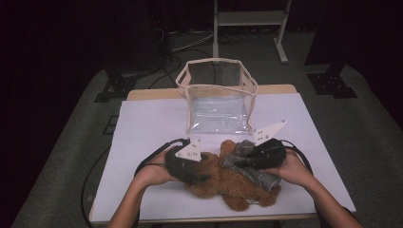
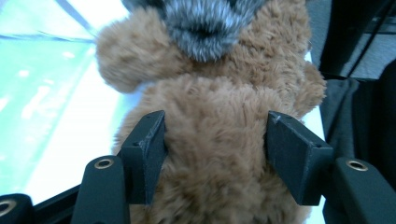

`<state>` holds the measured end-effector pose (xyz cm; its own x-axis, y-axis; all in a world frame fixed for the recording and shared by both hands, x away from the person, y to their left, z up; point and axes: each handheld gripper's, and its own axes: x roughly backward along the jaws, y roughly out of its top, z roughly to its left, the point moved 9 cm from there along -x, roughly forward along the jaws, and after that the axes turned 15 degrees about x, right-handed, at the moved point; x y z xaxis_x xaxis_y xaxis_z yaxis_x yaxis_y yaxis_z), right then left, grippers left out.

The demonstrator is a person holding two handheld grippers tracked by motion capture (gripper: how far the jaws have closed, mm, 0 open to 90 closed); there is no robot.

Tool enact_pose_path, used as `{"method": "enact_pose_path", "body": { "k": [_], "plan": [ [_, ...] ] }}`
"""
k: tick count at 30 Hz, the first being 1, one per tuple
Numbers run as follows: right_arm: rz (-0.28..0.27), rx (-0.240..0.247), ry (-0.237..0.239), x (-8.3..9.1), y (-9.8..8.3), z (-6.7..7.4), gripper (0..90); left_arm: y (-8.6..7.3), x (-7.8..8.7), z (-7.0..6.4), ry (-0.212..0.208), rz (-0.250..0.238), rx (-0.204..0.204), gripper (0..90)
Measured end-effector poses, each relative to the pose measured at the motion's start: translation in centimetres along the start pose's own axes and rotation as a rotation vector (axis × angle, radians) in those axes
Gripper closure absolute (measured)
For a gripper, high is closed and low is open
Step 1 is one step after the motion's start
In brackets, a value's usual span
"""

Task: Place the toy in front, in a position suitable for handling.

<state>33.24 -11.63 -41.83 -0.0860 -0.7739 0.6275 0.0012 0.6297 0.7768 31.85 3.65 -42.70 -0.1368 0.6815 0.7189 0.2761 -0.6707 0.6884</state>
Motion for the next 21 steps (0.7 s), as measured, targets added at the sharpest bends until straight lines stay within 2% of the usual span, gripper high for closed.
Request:
{"method": "enact_pose_path", "body": {
  "k": [1, 3, 8, 10, 13, 15, 17, 18, 21],
  "plan": [
    [-0.005, 0.009, 0.002, 0.1, 0.0, 0.0, 79.0, -0.1, -0.1, -0.1, -0.006, 0.002, 0.008, 39.8],
    [-0.021, -0.002, 0.0, 0.6, 0.1, -0.3, 79.0, -0.5, -0.2, -0.3, -0.005, 0.015, 0.008, 40.3],
    [-0.035, -0.035, -0.058, 1.4, 0.4, -2.7, 79.0, -0.9, -0.2, -0.4, -0.005, 0.024, 0.001, 40.8],
    [-0.024, -0.044, -0.058, 1.2, 0.2, -3.1, 79.0, -0.9, -0.1, -0.5, -0.007, 0.021, 0.002, 40.8],
    [-0.005, -0.038, -0.025, 0.2, -0.2, -2.2, 79.2, -0.6, 0.2, -0.4, -0.004, 0.015, -0.013, 38.7],
    [-0.012, -0.032, -0.019, -0.1, -0.2, -1.4, 79.3, -0.4, 0.5, -0.4, -0.004, 0.009, -0.016, 36.7],
    [-0.03, -0.021, -0.02, 0.1, -0.3, -0.8, 79.3, 0.6, 1.1, -0.4, -0.011, -0.036, -0.014, 35.3],
    [-0.036, -0.019, -0.017, 0.2, -0.3, -0.5, 79.3, 0.9, 1.3, -0.3, -0.005, -0.039, -0.017, 34.8],
    [-0.049, 0.0, -0.002, 0.4, -0.2, 0.6, 79.4, 1.0, 0.9, -0.2, 0.001, -0.016, -0.01, 34.9]
  ]
}}
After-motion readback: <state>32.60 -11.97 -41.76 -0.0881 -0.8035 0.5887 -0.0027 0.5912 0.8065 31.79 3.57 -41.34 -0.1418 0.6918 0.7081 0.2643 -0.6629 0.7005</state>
